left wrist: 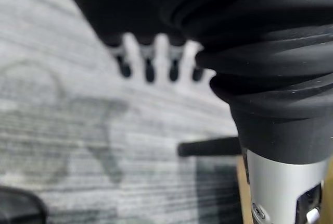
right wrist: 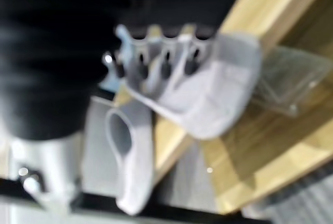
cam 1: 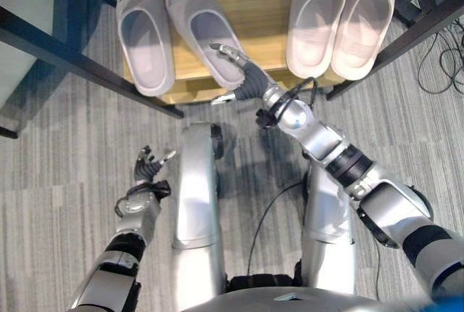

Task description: Arrange the slippers neatly on the shoe rack.

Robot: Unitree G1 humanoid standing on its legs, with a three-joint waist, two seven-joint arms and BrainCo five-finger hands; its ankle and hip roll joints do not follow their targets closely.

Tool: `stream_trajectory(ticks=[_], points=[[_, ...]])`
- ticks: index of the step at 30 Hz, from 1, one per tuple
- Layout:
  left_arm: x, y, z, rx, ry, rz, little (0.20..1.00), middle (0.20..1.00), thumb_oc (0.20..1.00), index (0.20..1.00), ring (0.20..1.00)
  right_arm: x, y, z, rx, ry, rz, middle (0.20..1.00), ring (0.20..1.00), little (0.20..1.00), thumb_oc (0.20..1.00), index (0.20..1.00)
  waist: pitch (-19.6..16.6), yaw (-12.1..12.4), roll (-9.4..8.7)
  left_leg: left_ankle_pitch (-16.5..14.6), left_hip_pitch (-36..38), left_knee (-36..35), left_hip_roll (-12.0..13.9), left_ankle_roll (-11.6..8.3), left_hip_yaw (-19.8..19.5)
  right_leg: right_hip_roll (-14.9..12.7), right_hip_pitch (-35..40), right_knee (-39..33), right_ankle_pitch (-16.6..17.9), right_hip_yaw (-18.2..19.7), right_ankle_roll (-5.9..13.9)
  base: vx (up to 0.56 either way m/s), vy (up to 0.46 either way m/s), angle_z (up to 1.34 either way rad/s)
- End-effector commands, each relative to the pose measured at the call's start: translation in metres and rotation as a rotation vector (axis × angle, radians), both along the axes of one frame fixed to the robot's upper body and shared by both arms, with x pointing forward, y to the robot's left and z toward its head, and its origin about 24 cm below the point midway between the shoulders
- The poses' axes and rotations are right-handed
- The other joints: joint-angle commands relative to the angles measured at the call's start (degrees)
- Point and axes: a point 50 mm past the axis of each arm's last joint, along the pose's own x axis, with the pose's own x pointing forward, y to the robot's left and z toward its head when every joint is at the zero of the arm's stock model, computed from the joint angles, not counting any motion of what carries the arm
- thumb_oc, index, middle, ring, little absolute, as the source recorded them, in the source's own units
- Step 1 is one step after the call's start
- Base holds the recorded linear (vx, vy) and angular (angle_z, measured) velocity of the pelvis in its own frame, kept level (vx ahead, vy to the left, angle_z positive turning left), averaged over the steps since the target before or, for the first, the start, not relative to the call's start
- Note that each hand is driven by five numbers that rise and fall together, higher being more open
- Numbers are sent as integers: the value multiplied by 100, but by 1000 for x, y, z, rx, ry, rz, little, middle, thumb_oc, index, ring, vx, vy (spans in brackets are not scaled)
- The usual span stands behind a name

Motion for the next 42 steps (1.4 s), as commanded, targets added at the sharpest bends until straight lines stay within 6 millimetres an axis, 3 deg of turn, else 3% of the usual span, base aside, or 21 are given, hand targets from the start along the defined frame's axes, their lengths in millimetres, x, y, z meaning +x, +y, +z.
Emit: stream_trajectory(ticks=[1,17,37,42], points=[[11,-19,-1,-1,-9,-13,1000,1000,1000,1000,1000,-8,28,16,72,12,98,1000,1000,1000,1000,1000,-98,563,4,-114,-210,236,-296,322,26,-188,412,459,1470,787,-520,0,0,0],[18,-20,-5,13,40,-2,1000,1000,1000,1000,1000,-12,77,38,257,118,143,1000,1000,1000,1000,1000,-98,629,43,-125,-210,339,-251,296,62,-167,417,549,1476,894,-507,0,0,0],[14,-20,-10,22,59,-12,1000,1000,1000,1000,1000,-19,103,37,280,185,172,1000,1000,1000,1000,1000,-98,724,205,-100,-210,344,-305,290,58,-216,485,549,1481,822,-515,0,0,0],[12,-18,-10,32,61,-12,1000,1000,1000,1000,1000,-20,103,55,255,62,139,1000,1000,1000,1000,1000,-98,739,237,-83,-210,358,-315,287,41,-228,532,543,1500,814,-512,0,0,0]])
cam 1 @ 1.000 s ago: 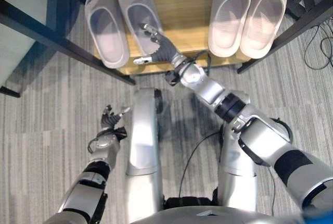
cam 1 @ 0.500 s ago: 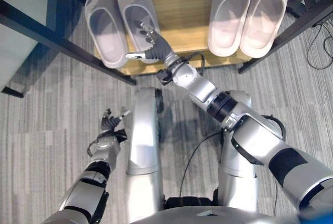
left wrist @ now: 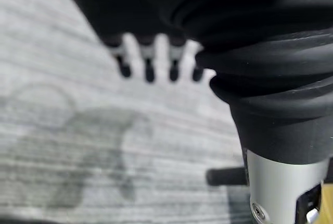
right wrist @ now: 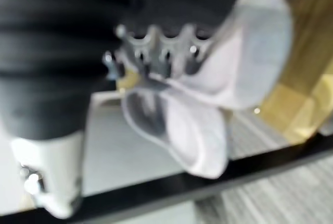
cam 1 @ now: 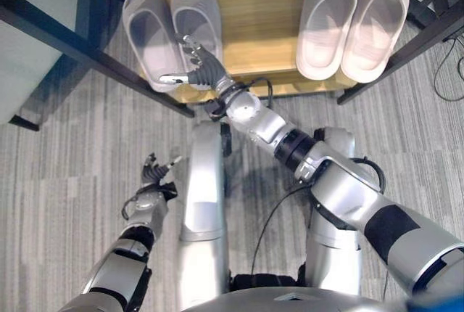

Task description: Arrange the slippers neatly on the shoe rack.

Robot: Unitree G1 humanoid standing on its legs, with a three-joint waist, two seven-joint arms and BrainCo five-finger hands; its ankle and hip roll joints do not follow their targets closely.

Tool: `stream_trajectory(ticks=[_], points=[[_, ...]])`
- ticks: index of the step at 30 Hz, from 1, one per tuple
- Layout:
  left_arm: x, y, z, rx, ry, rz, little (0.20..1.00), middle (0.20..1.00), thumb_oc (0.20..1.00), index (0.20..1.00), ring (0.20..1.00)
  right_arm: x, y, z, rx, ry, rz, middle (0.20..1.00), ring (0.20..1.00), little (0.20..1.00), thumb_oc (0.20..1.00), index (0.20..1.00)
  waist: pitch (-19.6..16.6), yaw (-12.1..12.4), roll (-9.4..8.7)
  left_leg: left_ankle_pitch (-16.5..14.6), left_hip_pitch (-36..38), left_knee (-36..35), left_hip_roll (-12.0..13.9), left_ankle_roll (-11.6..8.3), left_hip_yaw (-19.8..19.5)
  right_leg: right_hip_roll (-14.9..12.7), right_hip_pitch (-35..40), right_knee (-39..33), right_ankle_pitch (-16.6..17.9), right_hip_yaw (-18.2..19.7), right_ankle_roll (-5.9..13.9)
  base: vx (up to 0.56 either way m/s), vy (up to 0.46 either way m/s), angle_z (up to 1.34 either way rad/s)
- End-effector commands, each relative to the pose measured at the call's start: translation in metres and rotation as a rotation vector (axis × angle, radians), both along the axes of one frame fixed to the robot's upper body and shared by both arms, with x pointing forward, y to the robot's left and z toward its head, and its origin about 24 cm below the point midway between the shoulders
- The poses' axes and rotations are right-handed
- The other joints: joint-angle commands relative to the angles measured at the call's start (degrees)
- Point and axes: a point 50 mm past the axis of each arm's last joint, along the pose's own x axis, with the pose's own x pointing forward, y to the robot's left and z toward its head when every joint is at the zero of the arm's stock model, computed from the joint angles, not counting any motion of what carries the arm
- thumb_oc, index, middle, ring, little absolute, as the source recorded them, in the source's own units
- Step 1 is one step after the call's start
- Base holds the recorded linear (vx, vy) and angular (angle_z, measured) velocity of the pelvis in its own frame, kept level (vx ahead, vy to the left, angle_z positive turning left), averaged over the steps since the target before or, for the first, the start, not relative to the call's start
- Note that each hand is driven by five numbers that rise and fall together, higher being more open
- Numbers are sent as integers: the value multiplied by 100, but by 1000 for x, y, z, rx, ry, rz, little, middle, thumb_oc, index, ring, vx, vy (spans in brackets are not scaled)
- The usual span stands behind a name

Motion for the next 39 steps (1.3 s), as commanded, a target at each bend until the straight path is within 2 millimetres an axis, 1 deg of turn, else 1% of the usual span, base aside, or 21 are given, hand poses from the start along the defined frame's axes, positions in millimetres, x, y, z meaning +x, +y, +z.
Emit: stream_trajectory(ticks=[1,2,5,7,8,9,10,11,13,14,17,19,21,27,29,33,34,36,37,38,39], points=[[9,-8,8,24,-51,-42,1000,1000,1000,1000,1000,-20,23,51,-15,-271,54,1000,1000,1000,1000,1000,-139,322,7,-55,-287,301,-400,335,38,-312,560,429,1492,762,-533,0,0,0],[9,-8,8,24,-51,-42,1000,1000,1000,1000,1000,-20,23,51,-15,-271,54,1000,1000,1000,1000,1000,-139,322,7,-55,-287,301,-400,335,38,-312,560,429,1492,762,-533,0,0,0],[3,-4,4,31,-36,-27,1000,1000,1000,1000,1000,-25,18,70,-35,-417,21,1000,1000,1000,1000,1000,-139,298,0,-61,-287,318,-396,339,21,-299,540,438,1482,771,-541,0,0,0],[1,-1,4,30,-40,-8,1000,1000,1000,1000,1000,-29,9,84,-57,-549,-21,1000,1000,1000,1000,1000,-139,262,3,-55,-287,318,-394,340,27,-299,531,437,1465,783,-546,0,0,0],[1,0,5,24,-52,6,1000,1000,1000,1000,1000,-36,0,97,-69,-677,-52,1000,1000,1000,1000,1000,-139,223,-4,-45,-287,313,-397,344,25,-300,521,445,1445,774,-551,-15,-31,0],[1,0,6,23,-58,10,1000,1000,1000,1000,1000,-39,-5,103,-76,-738,-68,1000,1000,1000,1000,1000,-139,194,-12,-42,-287,316,-398,341,19,-291,515,449,1433,765,-553,0,0,0],[1,-1,6,23,-58,9,1000,1000,1000,1000,1000,-39,-6,102,-77,-738,-69,1000,1000,1000,1000,1000,-139,196,-10,-41,-287,317,-399,341,19,-292,516,450,1432,765,-554,0,0,0],[3,0,9,18,-77,19,1000,1000,1000,1000,1000,-45,-15,110,-106,-835,-93,1000,1000,1000,1000,1000,-139,141,-41,-34,-287,326,-398,334,11,-283,511,468,1418,751,-553,0,0,0],[3,1,10,10,-86,32,1000,1000,1000,1000,1000,-48,-27,110,-102,-857,-104,1000,1000,1000,1000,1000,-139,79,-84,-18,-287,329,-397,330,0,-277,519,483,1422,727,-549,-6,-22,1],[3,0,10,10,-85,31,1000,1000,1000,1000,1000,-48,-27,110,-103,-856,-105,1000,1000,1000,1000,1000,-139,81,-82,-16,-287,330,-399,330,1,-278,521,485,1421,729,-548,-15,-34,1],[-2,-2,4,-2,-65,39,1000,1000,1000,1000,1000,-42,-52,96,-137,-856,-153,1000,1000,1000,1000,1000,-139,5,-182,26,-287,273,-398,320,-2,-251,475,488,1431,728,-538,-18,-23,0],[-3,-3,3,-4,-62,40,1000,1000,1000,1000,1000,-41,-58,93,-142,-855,-163,1000,1000,1000,1000,1000,-139,0,-213,27,-287,256,-387,323,19,-231,450,497,1437,752,-529,0,0,0],[-7,-4,-1,-11,-53,41,1000,1000,1000,1000,1000,-35,-77,82,-156,-828,-208,1000,1000,1000,1000,1000,-139,-55,-276,23,-287,196,-351,329,26,-202,403,481,1439,751,-527,-33,-31,1],[-11,-7,-2,-21,-68,48,1000,1000,1000,1000,1000,-40,-105,62,-124,-799,-262,1000,1000,1000,1000,1000,-139,-142,-324,13,-287,154,-339,361,70,-187,364,465,1431,758,-513,0,0,0],[-10,-8,0,-27,-85,57,1000,1000,1000,1000,1000,-45,-118,59,-159,-854,-311,1000,1000,1000,1000,1000,-139,-177,-321,17,-287,135,-344,365,69,-194,365,448,1417,737,-517,0,0,0],[-3,-9,18,-20,-186,54,1000,1000,1000,1000,1000,-53,-144,42,-206,-870,-399,1000,1000,1000,1000,1000,-139,-243,-352,51,-287,36,-360,368,88,-212,356,406,1387,725,-507,-3,8,0],[3,-8,34,43,-245,21,1000,1000,1000,1000,1000,-58,-154,33,-214,-855,-423,1000,1000,1000,1000,1000,-139,-253,-377,86,-287,-9,-385,362,57,-234,376,366,1376,678,-498,0,0,0],[8,-12,51,107,-310,-30,1000,1000,1000,1000,1000,-67,-162,22,-213,-833,-423,1000,1000,1000,1000,1000,-139,-276,-427,126,-287,-66,-422,345,14,-251,409,291,1385,592,-481,0,38,1],[38,-98,109,755,-166,-1477,1000,1000,1000,1000,1000,-76,-169,1,-309,-777,-281,1000,1000,1000,1000,1000,-139,-530,-486,199,-287,-53,-389,287,-32,-201,471,293,1426,555,-374,16,74,1],[43,-172,167,822,-410,-1755,1000,1000,1000,1000,1000,-82,-159,1,-313,-781,-178,1000,1000,1000,1000,1000,-139,-608,-541,173,-287,-29,-420,293,-29,-175,459,309,1416,561,-342,31,65,2],[22,-40,110,470,-538,-607,1000,1000,1000,1000,1000,-77,-164,-21,-167,-671,-301,1000,1000,1000,1000,1000,-139,-218,-357,170,-287,-157,-425,317,-101,-219,478,152,1355,445,-391,6,-32,-5]])
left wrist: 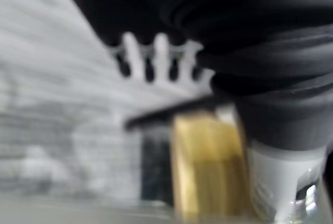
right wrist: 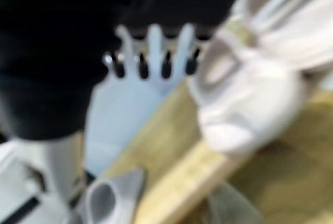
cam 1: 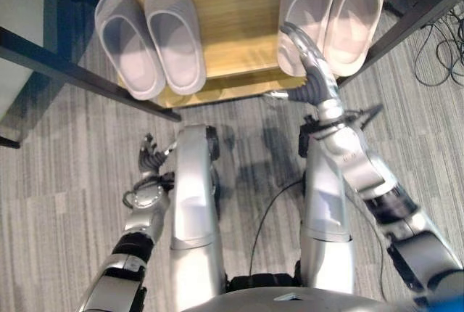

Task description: Arrange the slippers neatly on the shoe rack.

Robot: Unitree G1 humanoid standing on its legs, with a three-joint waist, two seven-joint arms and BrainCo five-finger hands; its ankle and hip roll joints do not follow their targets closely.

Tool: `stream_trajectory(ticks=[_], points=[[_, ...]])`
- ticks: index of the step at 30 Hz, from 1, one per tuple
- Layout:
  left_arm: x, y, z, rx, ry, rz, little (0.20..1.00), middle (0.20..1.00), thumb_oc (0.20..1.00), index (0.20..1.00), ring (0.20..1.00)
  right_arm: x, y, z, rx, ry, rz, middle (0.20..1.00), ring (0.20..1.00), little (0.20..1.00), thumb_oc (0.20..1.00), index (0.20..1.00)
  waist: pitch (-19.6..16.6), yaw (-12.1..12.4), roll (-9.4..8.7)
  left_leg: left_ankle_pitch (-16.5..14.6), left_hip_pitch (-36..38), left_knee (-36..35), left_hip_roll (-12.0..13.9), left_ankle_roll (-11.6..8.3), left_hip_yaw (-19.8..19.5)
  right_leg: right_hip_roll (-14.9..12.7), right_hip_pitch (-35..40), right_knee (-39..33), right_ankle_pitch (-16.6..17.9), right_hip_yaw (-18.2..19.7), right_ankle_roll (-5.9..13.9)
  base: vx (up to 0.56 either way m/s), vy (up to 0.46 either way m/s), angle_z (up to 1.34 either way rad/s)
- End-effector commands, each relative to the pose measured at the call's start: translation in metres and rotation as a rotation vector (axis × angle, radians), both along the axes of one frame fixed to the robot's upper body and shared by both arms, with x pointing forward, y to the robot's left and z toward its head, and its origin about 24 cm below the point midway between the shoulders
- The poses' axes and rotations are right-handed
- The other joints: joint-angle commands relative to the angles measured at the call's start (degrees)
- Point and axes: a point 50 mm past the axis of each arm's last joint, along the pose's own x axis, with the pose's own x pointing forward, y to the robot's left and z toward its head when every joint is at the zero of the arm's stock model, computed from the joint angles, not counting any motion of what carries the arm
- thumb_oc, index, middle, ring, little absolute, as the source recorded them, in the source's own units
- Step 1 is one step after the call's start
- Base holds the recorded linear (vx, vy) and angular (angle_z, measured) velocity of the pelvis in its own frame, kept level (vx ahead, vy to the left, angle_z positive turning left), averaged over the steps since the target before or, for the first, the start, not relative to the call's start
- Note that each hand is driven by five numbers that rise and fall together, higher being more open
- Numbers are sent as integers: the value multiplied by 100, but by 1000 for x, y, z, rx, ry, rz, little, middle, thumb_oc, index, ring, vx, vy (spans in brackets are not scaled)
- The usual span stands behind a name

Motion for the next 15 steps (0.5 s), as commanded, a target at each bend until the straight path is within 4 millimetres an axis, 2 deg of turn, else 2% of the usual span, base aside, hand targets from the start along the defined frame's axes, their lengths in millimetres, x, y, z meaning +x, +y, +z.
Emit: stream_trajectory(ticks=[1,2,3,4,5,6,8,11,12,15], points=[[-7,-12,61,-80,-507,-5,1000,1000,1000,1000,1000,-26,29,27,97,-126,268,1000,1000,1000,1000,1000,-125,274,-120,237,-413,71,-339,362,-190,-275,405,375,1242,481,-613,-12,-33,-31],[-9,-12,61,-77,-505,4,1000,1000,1000,1000,1000,-27,29,28,95,-122,273,1000,1000,1000,1000,1000,-125,241,-137,248,-413,63,-345,363,-176,-282,401,378,1246,494,-614,-50,-1,-44],[-7,-71,67,638,-19,-1011,1000,1000,1000,1000,1000,-46,16,27,-22,-41,412,1000,1000,1000,1000,1000,-125,-116,-356,337,-413,86,-269,261,-265,-207,408,431,1321,510,-521,-16,11,-37],[-59,8,-45,-181,-40,32,1000,1000,1000,1000,1000,-57,-1,14,223,-54,301,1000,1000,1000,1000,1000,-125,321,-197,309,-413,9,-270,321,-266,-207,402,309,1349,446,-558,-16,-14,25],[-71,-2,-52,-265,-102,117,1000,1000,1000,1000,1000,-67,-5,14,193,-104,271,1000,1000,1000,1000,1000,-125,226,-303,323,-413,-19,-320,298,-248,-228,387,343,1348,499,-552,-3,-68,5],[-74,-4,-53,-312,-114,183,1000,1000,1000,1000,1000,-72,-8,17,160,-135,253,1000,1000,1000,1000,1000,-125,234,-354,330,-413,-43,-338,277,-284,-233,382,325,1347,481,-555,-19,-98,-29],[-73,-12,-49,-405,-155,206,1000,1000,1000,1000,1000,-84,-16,18,134,-171,209,1000,1000,1000,1000,1000,-125,242,-423,337,-413,-98,-366,258,-325,-222,375,293,1355,447,-580,-1,-91,-48],[-72,-22,-38,-448,-210,180,1000,1000,1000,1000,1000,-86,-26,19,121,-205,141,1000,1000,1000,1000,1000,-125,239,-405,353,-413,-101,-382,250,-353,-211,390,255,1343,390,-614,19,-40,12],[-74,-23,-30,-434,-241,147,1000,1000,1000,1000,1000,-86,-35,22,114,-242,76,1000,1000,1000,1000,1000,-125,218,-380,355,-413,-127,-380,252,-364,-195,391,231,1332,359,-626,30,-16,14],[-77,-24,-27,-416,-248,120,1000,1000,1000,1000,1000,-88,-46,18,109,-226,17,1000,1000,1000,1000,1000,-125,212,-328,339,-413,-80,-377,237,-408,-169,390,273,1307,321,-619,34,-23,8]])
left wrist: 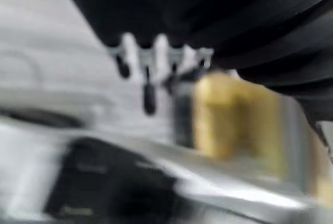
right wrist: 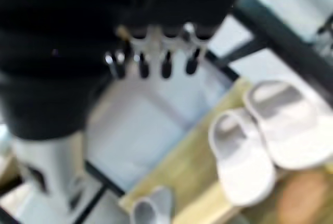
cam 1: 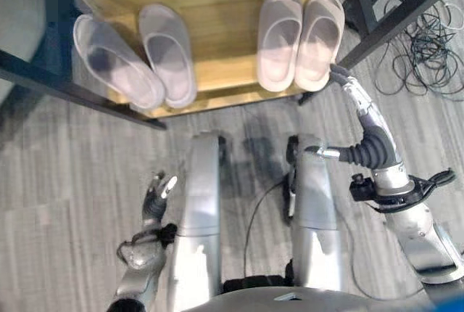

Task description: Arrange the slippers neatly on the shoe rack.

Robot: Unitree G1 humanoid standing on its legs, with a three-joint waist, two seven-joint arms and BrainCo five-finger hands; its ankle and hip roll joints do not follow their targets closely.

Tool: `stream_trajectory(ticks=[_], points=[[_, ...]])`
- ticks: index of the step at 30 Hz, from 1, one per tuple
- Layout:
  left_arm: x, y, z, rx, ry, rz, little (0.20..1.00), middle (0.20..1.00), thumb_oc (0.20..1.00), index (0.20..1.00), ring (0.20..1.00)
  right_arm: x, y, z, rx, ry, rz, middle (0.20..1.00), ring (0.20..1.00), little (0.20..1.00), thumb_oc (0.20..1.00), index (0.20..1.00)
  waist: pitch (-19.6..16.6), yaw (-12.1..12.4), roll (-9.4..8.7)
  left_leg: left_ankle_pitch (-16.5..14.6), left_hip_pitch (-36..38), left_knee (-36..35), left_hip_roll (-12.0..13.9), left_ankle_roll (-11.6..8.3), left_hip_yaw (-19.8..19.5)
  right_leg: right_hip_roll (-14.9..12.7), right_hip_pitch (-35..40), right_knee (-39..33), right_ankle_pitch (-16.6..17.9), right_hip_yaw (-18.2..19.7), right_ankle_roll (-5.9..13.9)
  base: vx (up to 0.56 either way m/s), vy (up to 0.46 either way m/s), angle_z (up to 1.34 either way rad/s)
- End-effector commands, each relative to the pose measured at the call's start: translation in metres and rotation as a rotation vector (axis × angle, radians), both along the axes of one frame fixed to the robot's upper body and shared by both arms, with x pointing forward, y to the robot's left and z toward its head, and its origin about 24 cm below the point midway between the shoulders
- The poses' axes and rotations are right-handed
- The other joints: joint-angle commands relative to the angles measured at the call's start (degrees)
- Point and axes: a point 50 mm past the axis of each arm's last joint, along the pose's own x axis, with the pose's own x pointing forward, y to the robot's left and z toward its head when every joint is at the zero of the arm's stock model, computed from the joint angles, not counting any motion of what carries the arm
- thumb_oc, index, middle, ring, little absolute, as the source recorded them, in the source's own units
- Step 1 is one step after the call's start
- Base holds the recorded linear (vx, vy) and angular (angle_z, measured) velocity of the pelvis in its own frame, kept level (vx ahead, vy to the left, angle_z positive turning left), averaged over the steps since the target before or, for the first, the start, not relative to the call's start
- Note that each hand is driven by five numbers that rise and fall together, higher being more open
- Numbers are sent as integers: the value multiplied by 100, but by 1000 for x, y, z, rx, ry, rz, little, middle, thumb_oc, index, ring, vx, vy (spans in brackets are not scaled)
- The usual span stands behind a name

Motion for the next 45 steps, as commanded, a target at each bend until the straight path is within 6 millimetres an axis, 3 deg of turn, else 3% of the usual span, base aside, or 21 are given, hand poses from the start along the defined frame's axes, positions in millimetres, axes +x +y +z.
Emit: stream_trajectory(ticks=[1,7,11,17,23,24,25,27,29,31,33,34,36,37,41,45], points=[[12,-2,19,48,-117,-45,1000,1000,1000,1000,1000,-7,0,16,14,-112,-2,1000,1000,1000,1000,1000,-44,167,34,362,-933,643,208,204,-98,107,-239,953,1365,738,-437,24,-13,9],[5,3,-4,57,-12,-15,1000,1000,1000,1000,1000,-15,-19,-17,64,62,-93,1000,1000,1000,1000,1000,-44,45,60,328,-933,806,293,213,-121,118,-261,1072,1339,787,-426,30,-31,-9],[3,4,-6,63,1,-14,1000,1000,1000,1000,1000,-16,-26,-32,60,127,-134,1000,1000,1000,1000,1000,-44,-14,76,320,-933,864,330,222,-107,129,-316,1108,1326,838,-429,6,-17,-3],[0,4,-5,69,-6,-25,1000,1000,1000,1000,1000,-18,-59,-86,49,356,-321,1000,1000,1000,1000,1000,-44,-140,127,361,-933,845,373,215,-53,123,-404,1138,1312,934,-439,-1,-1,1],[3,15,-2,63,-19,2,1000,1000,1000,1000,1000,-23,-112,-134,291,535,-610,1000,1000,1000,1000,1000,-44,-153,184,513,-933,545,355,193,-69,75,-283,860,1362,756,-430,1,13,0],[3,15,-2,63,-19,2,1000,1000,1000,1000,1000,-23,-112,-134,291,535,-610,1000,1000,1000,1000,1000,-44,-153,185,513,-933,544,354,193,-70,74,-282,858,1363,754,-431,-22,78,-1],[6,18,-3,43,-19,18,1000,1000,1000,1000,1000,-24,-129,-155,376,607,-715,1000,1000,1000,1000,1000,-44,-130,241,697,-933,31,412,233,-13,-38,-179,282,1394,511,-461,-72,89,-3],[18,18,2,33,-39,5,1000,1000,1000,1000,1000,-19,-139,-173,590,643,-788,1000,1000,1000,1000,1000,-47,-73,256,1036,-933,-713,462,266,13,-127,-62,-450,1516,242,-444,-157,114,-4],[21,18,2,21,-46,6,1000,1000,1000,1000,1000,-24,-144,-197,764,715,-855,1000,1000,1000,1000,1000,-365,-4,262,1448,-933,-1475,489,297,-89,-192,-34,-1133,1655,-84,-376,-103,105,4],[17,19,-10,-25,-2,28,1000,1000,1000,1000,1000,-32,-146,-220,825,809,-920,1000,1000,1000,1000,1000,-793,51,270,1785,-922,-2153,547,315,-281,-328,-39,-1841,1730,-455,-338,-56,89,4],[15,21,-17,-46,25,50,1000,1000,1000,1000,1000,-36,-146,-229,861,847,-932,1000,1000,1000,1000,1000,-898,63,239,1923,-790,-2482,595,304,-325,-404,59,-2154,1783,-635,-340,-80,28,7],[8,25,-36,-108,106,109,1000,1000,1000,1000,1000,-46,-141,-248,924,943,-963,1000,1000,1000,1000,1000,-1079,128,115,2260,-294,-3305,724,263,-374,-535,536,-2953,1884,-1043,-342,-86,-7,11],[4,28,-45,-143,140,147,1000,1000,1000,1000,1000,-50,-138,-255,917,986,-972,1000,1000,1000,1000,1000,-1150,135,47,2392,7,-3733,818,251,-363,-566,801,-3368,1936,-1214,-346,-72,-29,24],[-5,35,-61,-170,217,208,1000,1000,1000,1000,1000,-57,-132,-267,899,1069,-989,1000,1000,1000,1000,1000,-1314,132,-59,2607,409,-4302,894,206,-383,-607,1227,-4051,1947,-1516,-364,-15,-55,12],[-36,47,-89,-193,376,306,1000,1000,1000,1000,1000,-80,-125,-287,875,1225,-1038,1000,1000,1000,1000,1000,-1671,124,-234,2939,1366,-5466,1040,150,-358,-592,2187,-5402,2100,-1965,-362,12,-47,17],[-63,43,-107,-122,520,265,1000,1000,1000,1000,1000,-93,-122,-295,787,1326,-1029,1000,1000,1000,1000,1000,-1825,205,-301,3310,2584,-6712,1091,165,-255,-537,3355,-6656,2428,-2255,-241,35,-19,13]])
